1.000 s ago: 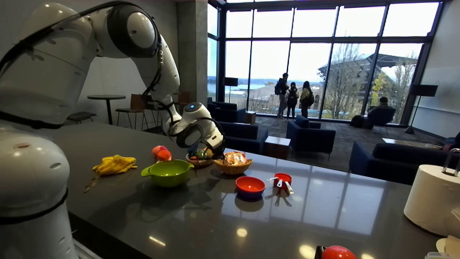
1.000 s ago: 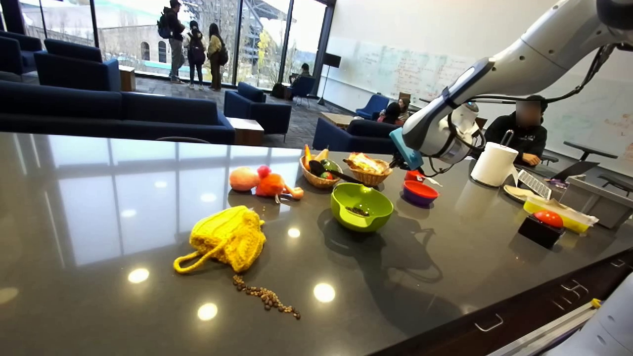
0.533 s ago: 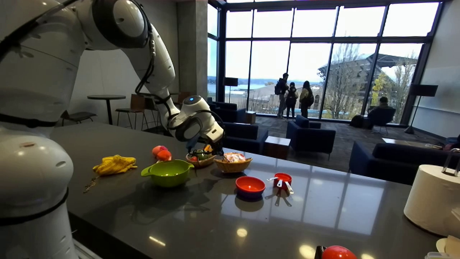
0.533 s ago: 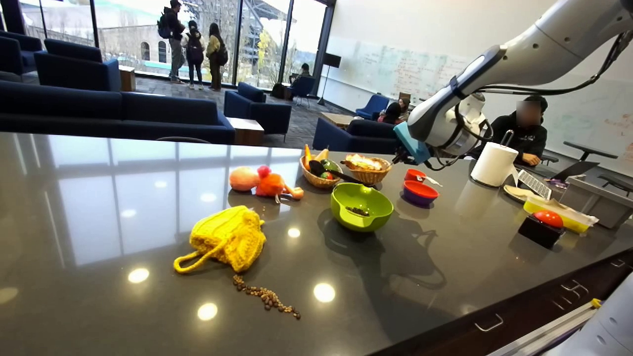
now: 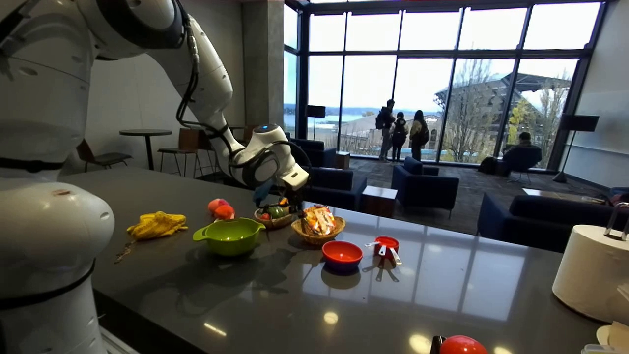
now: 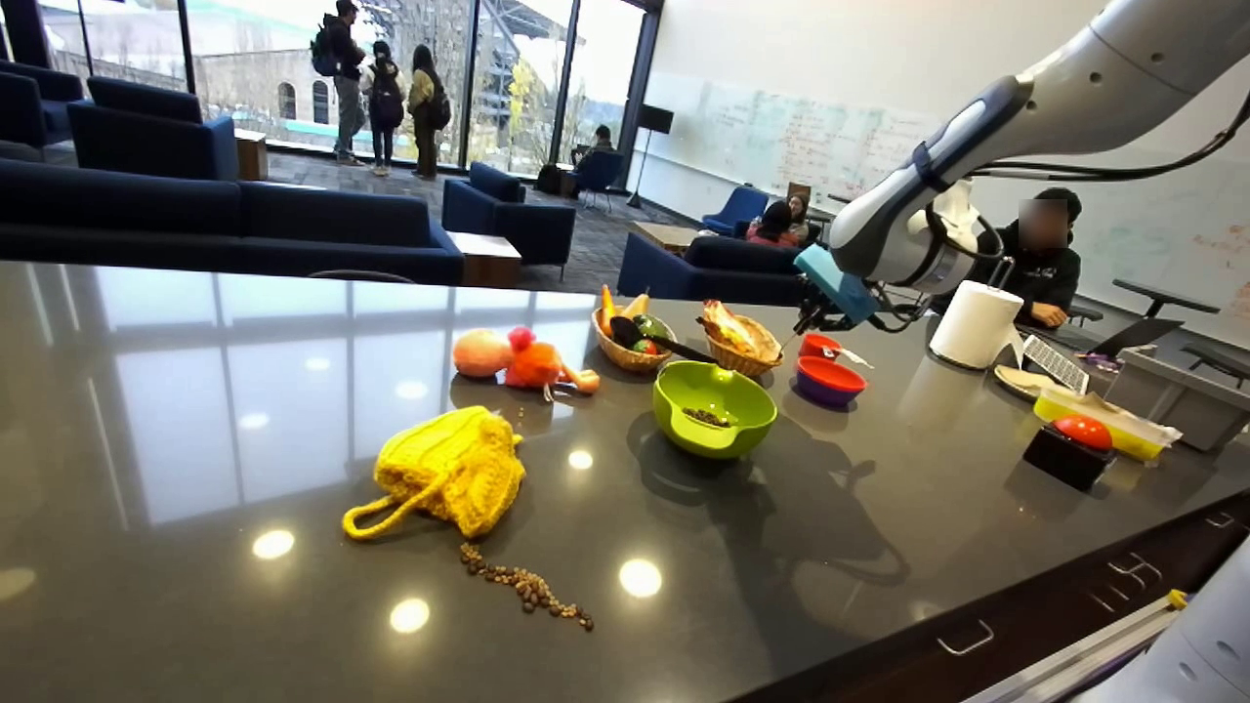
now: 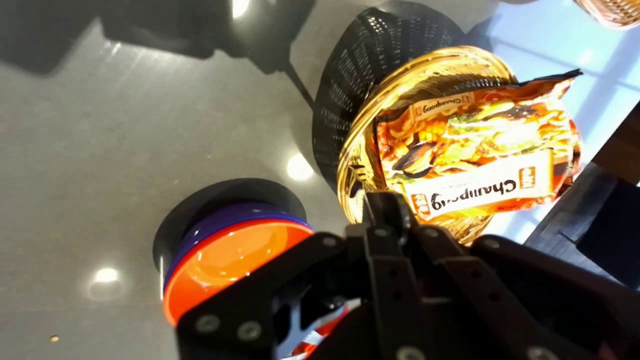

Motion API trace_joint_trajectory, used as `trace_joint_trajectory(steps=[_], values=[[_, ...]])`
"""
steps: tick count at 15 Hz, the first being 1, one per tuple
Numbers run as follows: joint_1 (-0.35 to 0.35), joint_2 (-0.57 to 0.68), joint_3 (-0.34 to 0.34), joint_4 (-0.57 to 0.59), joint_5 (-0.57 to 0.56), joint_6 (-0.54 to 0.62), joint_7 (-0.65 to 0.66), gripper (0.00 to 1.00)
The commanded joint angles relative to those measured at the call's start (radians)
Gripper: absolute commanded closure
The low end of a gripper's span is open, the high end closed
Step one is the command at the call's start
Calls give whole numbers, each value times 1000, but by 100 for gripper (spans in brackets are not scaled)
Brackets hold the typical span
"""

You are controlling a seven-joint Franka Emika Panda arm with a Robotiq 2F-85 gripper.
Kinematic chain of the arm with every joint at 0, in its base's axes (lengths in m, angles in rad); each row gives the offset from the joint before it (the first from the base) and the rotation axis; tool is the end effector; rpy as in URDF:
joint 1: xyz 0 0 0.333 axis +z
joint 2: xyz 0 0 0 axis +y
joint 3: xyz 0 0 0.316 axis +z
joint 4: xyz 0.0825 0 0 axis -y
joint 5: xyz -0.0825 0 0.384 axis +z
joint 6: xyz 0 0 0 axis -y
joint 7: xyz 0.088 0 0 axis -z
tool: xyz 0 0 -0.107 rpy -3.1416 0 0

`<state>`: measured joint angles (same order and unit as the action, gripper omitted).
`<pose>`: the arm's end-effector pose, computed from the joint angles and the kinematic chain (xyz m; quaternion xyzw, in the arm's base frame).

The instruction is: Take the spoon from the basket, use it to stir the contents of the green bowl and the put it back in the basket

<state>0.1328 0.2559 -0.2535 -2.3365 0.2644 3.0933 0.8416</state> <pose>0.5508 -0.0872 0.2861 -0.7988 0.5457 -0.2335 0.0985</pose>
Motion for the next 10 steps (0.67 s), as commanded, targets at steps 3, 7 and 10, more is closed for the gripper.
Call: trace_joint_trajectory(steps=[3,7,10], values=[[189,-83,-208,-26,-195,-83,111,99],[299,-126,-293,-6,-351,-149,185,99],[386,-160,-362,27,-532,-209,305,99]])
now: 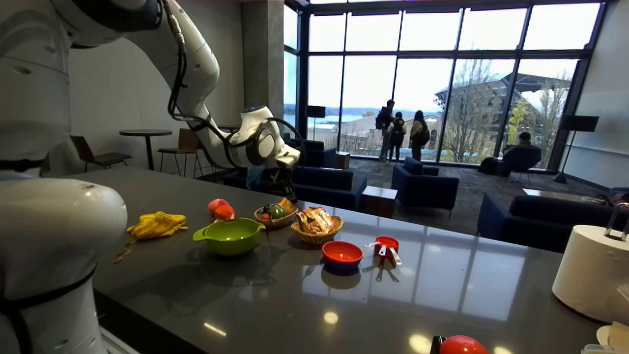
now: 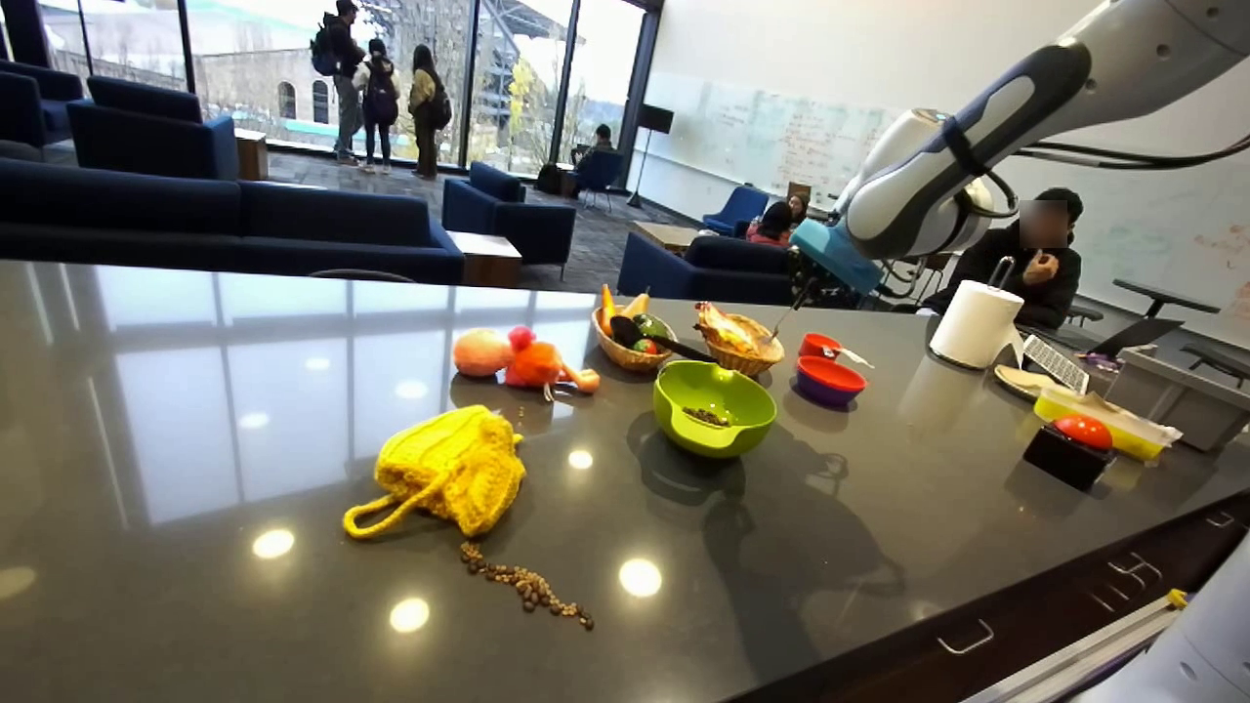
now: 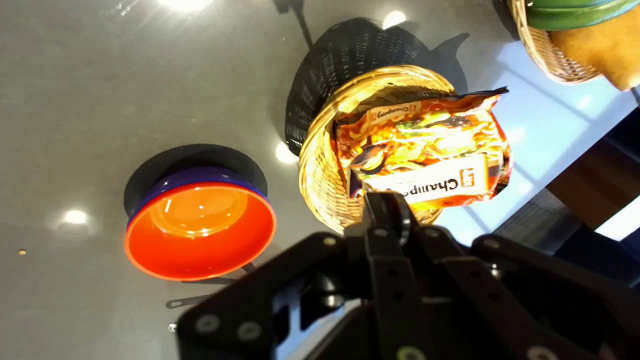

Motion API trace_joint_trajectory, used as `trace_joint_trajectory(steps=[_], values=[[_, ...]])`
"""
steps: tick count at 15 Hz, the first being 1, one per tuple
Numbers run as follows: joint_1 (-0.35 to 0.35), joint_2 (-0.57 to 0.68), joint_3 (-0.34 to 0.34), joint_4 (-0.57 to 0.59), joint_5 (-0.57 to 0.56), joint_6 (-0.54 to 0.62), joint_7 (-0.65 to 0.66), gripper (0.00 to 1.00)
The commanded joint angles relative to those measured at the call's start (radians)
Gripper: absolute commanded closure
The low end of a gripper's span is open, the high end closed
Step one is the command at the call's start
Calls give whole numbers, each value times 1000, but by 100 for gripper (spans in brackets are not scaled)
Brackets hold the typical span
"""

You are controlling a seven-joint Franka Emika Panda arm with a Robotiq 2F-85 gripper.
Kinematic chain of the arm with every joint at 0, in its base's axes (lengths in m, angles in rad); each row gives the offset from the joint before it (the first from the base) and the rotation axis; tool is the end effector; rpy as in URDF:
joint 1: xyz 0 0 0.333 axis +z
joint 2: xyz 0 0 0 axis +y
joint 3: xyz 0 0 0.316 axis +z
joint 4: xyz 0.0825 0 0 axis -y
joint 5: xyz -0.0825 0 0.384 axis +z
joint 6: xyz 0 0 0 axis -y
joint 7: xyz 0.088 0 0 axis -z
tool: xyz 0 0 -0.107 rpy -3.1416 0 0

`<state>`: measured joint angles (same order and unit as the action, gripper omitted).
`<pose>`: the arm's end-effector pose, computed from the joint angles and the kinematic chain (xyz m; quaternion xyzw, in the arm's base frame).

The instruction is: Take the spoon from the basket, use it to stir the contents of the green bowl and the put it back in the basket

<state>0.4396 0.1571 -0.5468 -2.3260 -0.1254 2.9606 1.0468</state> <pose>0.5561 -0.0480 0.3360 -0.8467 0.4681 -0.2475 0.0529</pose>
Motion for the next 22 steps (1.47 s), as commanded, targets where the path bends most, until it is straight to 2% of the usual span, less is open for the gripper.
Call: trace_joint_trajectory(steps=[1,3,6,7,8,10,14,18,22], values=[[101,-78,-81,29,-206,-103,139,99],[136,-112,-86,57,-327,-178,211,99],[171,-165,-50,98,-457,-321,274,99],[3,-185,144,111,-495,-372,291,99],[-11,-200,188,119,-500,-422,284,99],[-111,-217,346,133,-463,-504,245,99],[-197,-209,530,186,-369,-635,153,99],[-224,-156,624,268,-301,-756,59,99],[-228,-76,660,362,-298,-887,12,99]])
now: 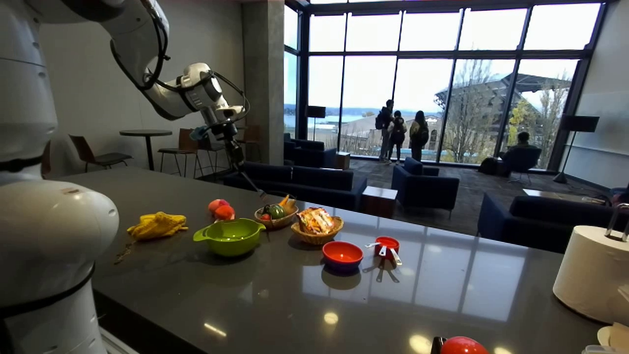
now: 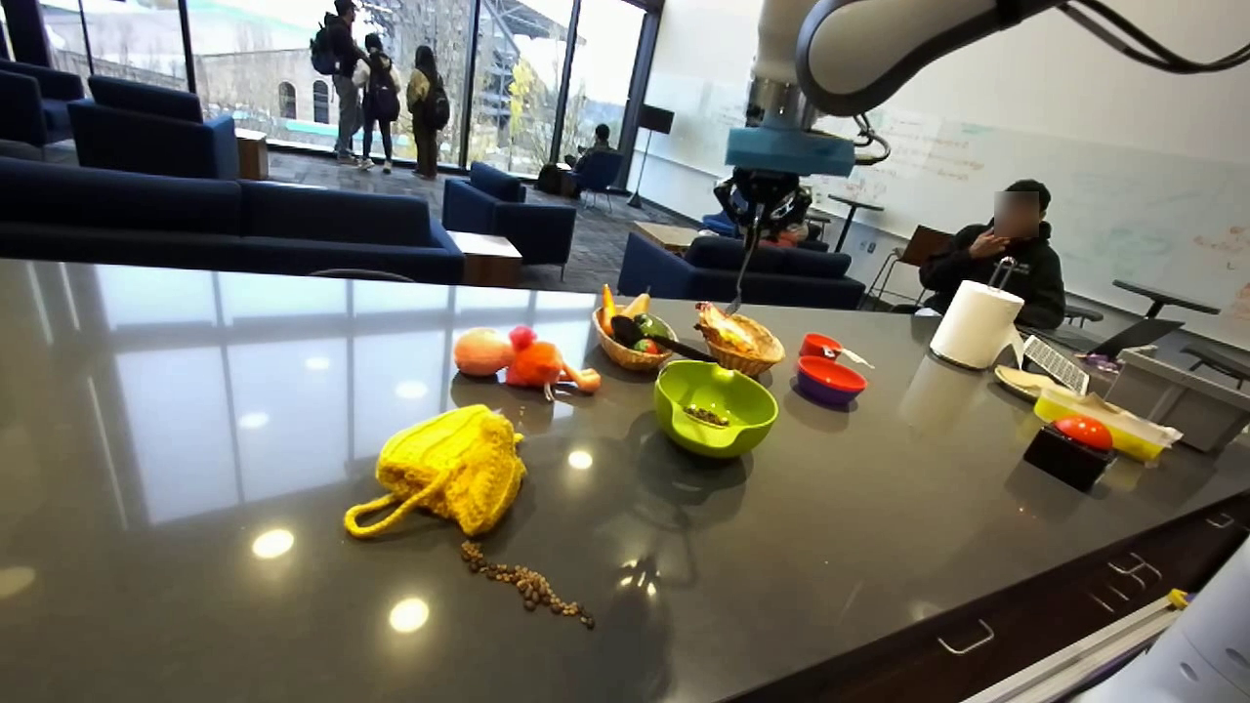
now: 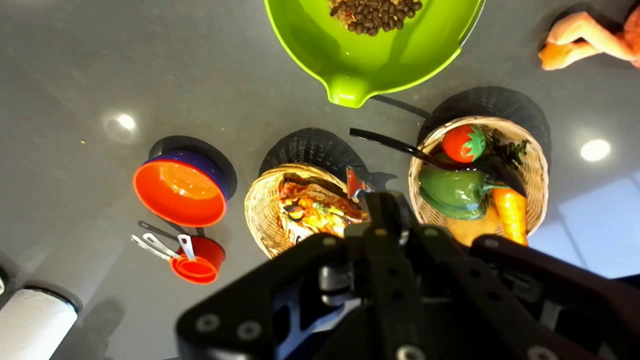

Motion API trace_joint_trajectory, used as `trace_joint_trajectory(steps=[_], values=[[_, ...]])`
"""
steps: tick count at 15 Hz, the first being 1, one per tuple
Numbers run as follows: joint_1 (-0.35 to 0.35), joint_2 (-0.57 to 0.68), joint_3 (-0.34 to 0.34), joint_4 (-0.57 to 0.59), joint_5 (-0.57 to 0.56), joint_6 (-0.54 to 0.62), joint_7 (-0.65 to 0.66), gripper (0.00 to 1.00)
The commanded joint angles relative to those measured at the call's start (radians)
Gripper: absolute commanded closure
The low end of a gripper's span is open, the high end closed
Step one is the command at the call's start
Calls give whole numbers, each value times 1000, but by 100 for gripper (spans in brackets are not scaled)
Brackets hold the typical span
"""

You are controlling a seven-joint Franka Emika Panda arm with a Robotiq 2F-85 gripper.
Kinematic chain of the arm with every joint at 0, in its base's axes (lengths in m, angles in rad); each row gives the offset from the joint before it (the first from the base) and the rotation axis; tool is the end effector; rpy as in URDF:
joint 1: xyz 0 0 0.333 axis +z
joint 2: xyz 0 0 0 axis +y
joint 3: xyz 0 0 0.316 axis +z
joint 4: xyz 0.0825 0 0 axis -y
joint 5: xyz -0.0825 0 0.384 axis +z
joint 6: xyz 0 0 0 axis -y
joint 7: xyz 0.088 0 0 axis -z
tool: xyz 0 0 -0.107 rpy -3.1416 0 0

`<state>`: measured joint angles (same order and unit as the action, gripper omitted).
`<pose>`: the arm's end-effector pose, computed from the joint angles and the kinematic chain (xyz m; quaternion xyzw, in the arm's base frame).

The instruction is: Take the spoon from the basket, use it to stir the contents of the green bowl and the put it back in the basket

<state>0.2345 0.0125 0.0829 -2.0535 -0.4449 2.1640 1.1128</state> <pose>0.5406 0.1596 0.4436 0.9425 -0.2721 0.1596 0.1108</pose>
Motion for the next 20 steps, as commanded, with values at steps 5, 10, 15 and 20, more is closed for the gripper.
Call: trace_joint_trajectory(steps=[5,10,15,20], values=[[-17,175,24,179,45,-194,-110,99],[-22,217,16,220,107,-228,-169,99],[-19,164,17,177,157,-212,-175,99],[-22,102,25,127,212,-207,-184,99]])
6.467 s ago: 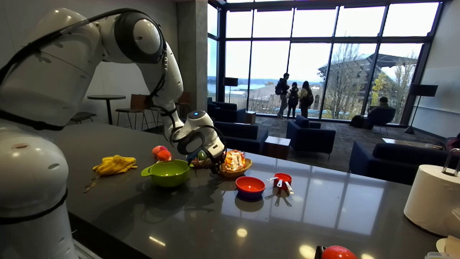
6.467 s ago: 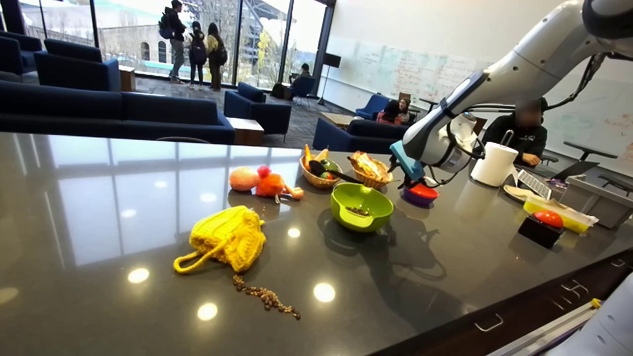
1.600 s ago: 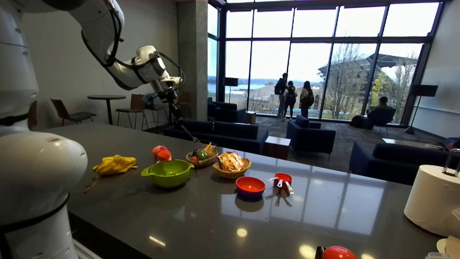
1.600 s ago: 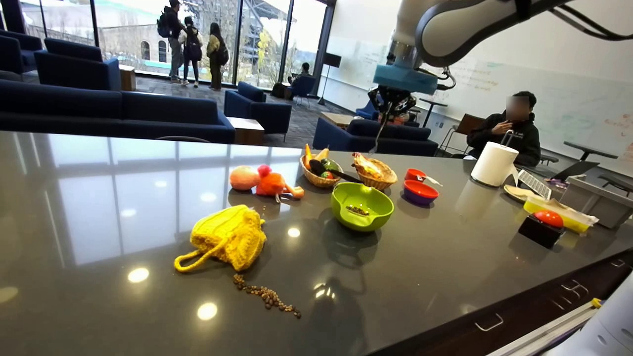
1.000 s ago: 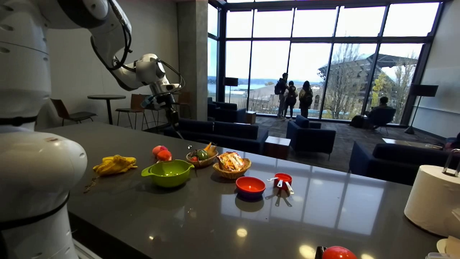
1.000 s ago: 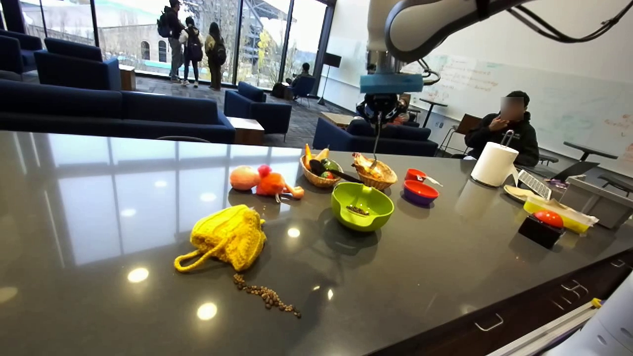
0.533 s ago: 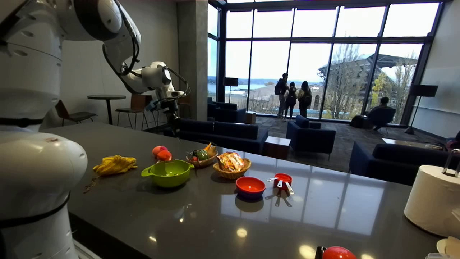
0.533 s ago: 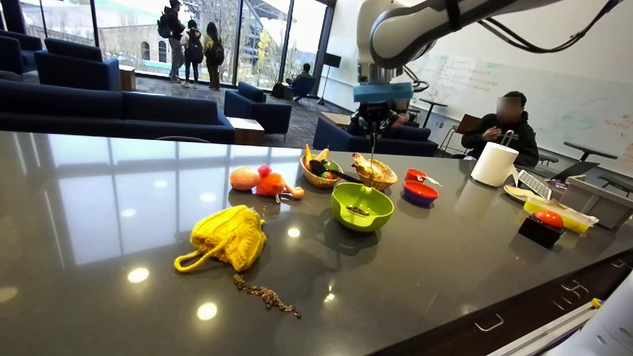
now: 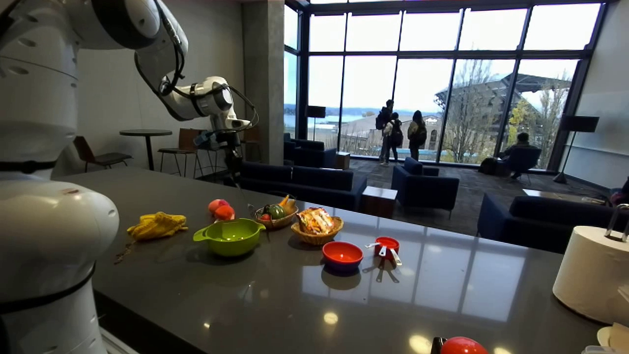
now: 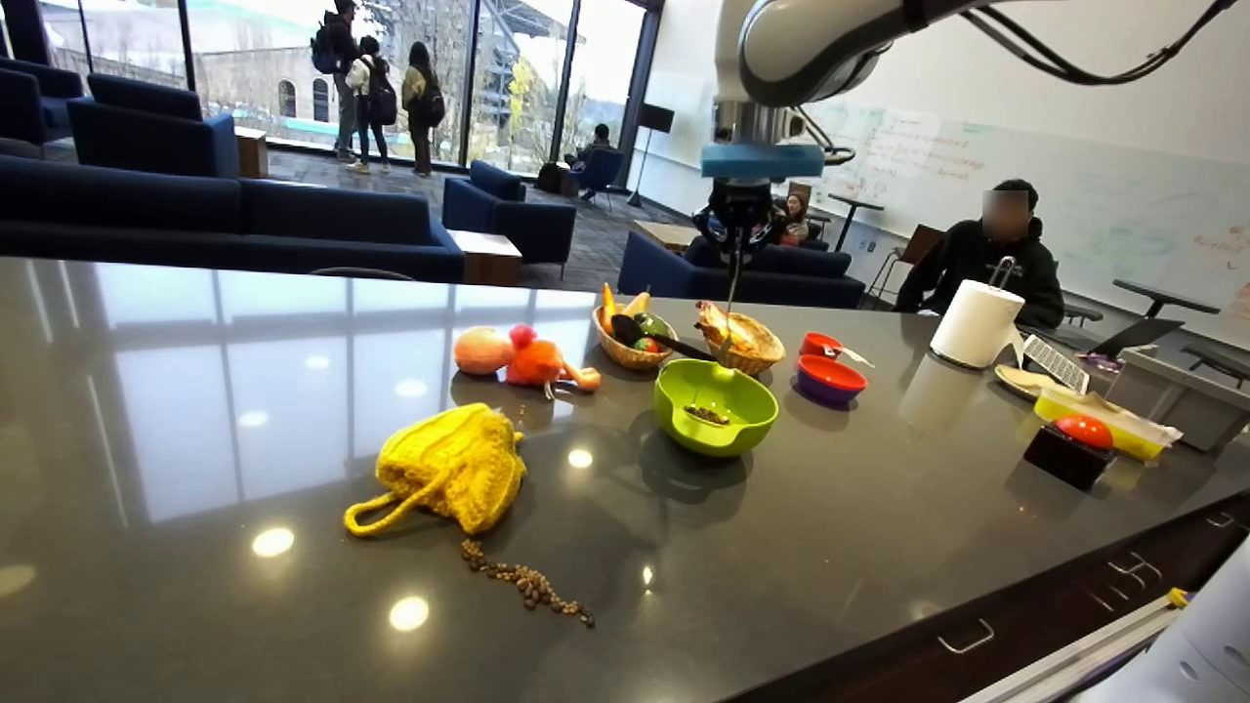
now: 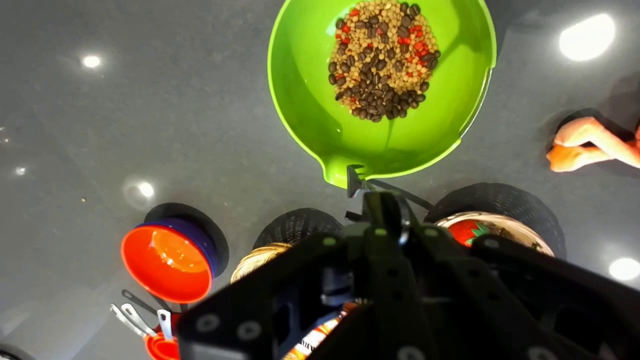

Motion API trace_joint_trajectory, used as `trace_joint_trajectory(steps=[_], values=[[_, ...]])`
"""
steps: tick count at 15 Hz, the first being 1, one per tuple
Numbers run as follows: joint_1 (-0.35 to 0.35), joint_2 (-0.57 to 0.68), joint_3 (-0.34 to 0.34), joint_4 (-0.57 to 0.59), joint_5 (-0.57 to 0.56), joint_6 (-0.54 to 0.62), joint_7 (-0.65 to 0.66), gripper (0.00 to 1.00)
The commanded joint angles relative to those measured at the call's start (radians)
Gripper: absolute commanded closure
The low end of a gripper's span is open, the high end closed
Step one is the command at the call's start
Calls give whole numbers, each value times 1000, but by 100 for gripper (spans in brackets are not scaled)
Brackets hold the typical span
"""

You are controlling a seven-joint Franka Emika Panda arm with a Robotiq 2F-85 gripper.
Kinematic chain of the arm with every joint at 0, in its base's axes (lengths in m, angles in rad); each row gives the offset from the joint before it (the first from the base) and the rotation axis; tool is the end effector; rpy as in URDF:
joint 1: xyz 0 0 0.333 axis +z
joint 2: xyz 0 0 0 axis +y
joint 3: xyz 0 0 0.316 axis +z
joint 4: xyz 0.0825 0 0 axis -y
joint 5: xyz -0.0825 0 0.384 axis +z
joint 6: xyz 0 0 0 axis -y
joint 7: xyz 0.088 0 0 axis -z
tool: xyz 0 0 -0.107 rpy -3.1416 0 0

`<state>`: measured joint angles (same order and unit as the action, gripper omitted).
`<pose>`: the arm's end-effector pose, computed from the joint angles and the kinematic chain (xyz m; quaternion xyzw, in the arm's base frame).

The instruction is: Take the spoon from the basket, use it to stir the contents of the green bowl and the put it back in the basket

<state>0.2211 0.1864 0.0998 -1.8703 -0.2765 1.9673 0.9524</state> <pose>0.5727 0.1692 0.4098 0.9598 -0.2522 0.0338 0.1186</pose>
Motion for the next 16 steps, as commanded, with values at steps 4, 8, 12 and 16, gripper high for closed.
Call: trace_joint_trajectory(steps=[4,8,12,16], values=[[-15,-127,12,-120,85,8,-31,99],[-25,-145,13,-183,141,65,-50,99],[-27,-130,15,-238,179,173,-70,99],[-23,-116,15,-277,161,233,-54,99]])
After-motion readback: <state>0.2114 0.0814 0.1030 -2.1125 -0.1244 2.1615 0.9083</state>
